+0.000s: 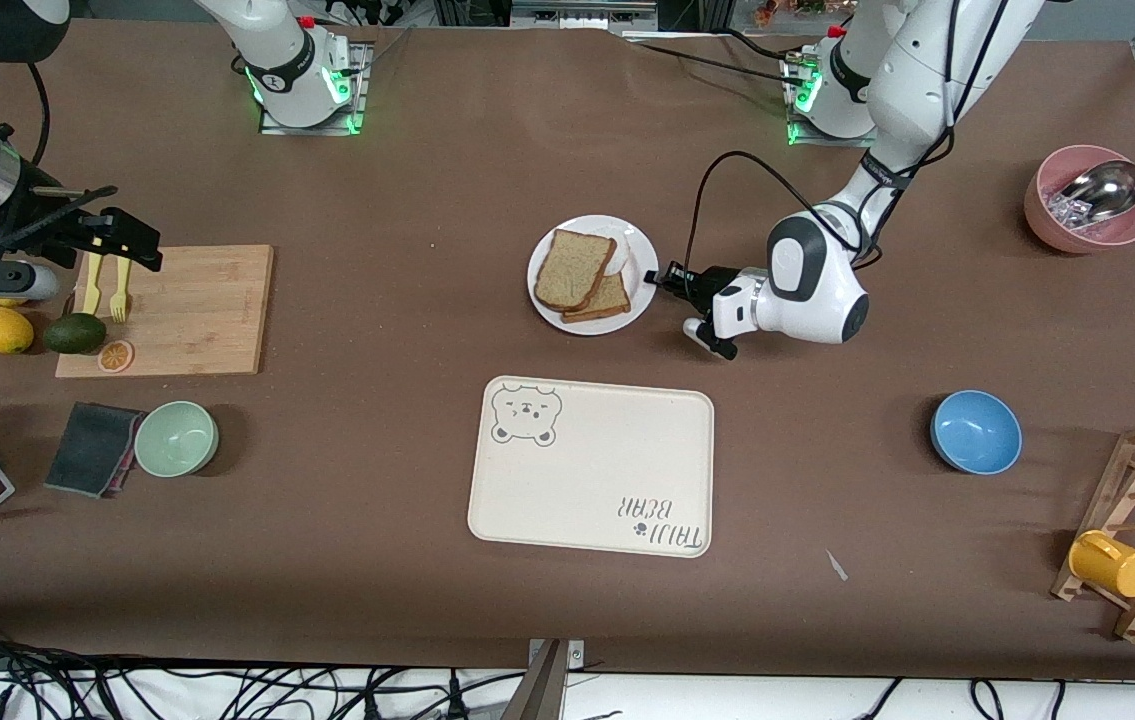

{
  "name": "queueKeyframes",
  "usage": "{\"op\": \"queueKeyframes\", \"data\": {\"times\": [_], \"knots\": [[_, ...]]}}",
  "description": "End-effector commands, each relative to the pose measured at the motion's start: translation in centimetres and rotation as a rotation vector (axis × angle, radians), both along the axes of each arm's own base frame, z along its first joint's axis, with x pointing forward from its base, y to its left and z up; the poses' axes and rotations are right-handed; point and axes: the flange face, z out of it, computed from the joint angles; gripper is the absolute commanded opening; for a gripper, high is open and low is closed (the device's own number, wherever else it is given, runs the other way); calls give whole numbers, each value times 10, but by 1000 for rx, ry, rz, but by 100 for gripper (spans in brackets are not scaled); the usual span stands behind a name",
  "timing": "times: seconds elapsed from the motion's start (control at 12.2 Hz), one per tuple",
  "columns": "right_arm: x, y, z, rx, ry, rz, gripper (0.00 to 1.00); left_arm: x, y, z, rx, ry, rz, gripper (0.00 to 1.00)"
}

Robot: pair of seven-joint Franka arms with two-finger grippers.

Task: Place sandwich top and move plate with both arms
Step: 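Slide the plate with the left gripper onto the cream tray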

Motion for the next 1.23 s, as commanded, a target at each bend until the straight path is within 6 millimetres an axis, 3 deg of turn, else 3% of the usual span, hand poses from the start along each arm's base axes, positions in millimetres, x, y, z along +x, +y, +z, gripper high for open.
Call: {"op": "queueKeyframes", "data": {"times": [0.0,0.16,0.33,0.41,0.74,0.9,1.15], "knots": [[2,1,5,4,-7,2,100,29,29,33,-121,29,55,0],[3,0,4,4,-11,-2,100,59,37,55,-124,13,105,0],[2,1,3,4,-6,-2,100,99,33,83,-114,-6,154,0],[2,2,2,4,-4,1,100,119,31,89,-123,-33,163,0],[3,1,2,2,-5,-1,100,169,38,63,-152,-84,205,0],[3,2,2,2,-6,1,100,199,38,59,-146,-140,250,0],[3,2,2,2,-6,2,100,203,40,25,-144,-120,263,0]]}}
